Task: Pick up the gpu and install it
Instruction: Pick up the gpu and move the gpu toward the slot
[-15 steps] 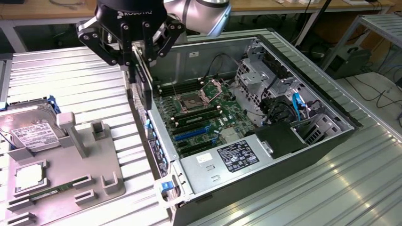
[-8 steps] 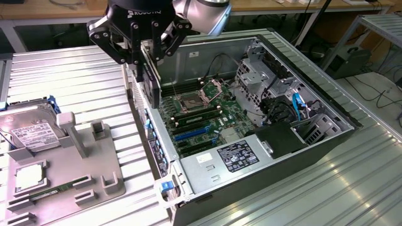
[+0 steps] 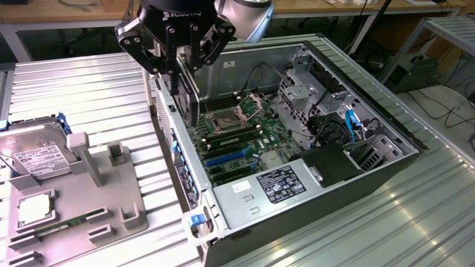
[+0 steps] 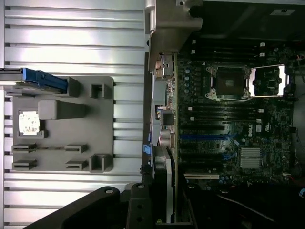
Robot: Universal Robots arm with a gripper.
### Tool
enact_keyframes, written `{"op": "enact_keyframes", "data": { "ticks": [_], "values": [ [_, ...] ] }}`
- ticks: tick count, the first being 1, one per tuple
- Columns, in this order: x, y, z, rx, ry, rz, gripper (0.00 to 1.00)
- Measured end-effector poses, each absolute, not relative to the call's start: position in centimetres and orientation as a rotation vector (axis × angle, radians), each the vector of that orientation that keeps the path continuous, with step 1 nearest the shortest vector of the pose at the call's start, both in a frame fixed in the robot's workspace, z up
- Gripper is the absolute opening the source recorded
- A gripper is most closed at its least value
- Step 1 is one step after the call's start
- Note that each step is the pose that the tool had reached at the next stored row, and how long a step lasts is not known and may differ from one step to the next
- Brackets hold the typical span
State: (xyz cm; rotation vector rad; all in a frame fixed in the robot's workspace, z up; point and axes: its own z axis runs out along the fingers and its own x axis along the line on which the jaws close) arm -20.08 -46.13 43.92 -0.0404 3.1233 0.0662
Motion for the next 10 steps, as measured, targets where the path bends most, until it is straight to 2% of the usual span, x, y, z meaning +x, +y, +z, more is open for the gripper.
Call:
{"op": "enact_keyframes", "data": {
  "ticks": [10],
  "values": [
    [-18.1,-46.1,43.9,-0.041,3.123,0.066,0.28]
  ]
}}
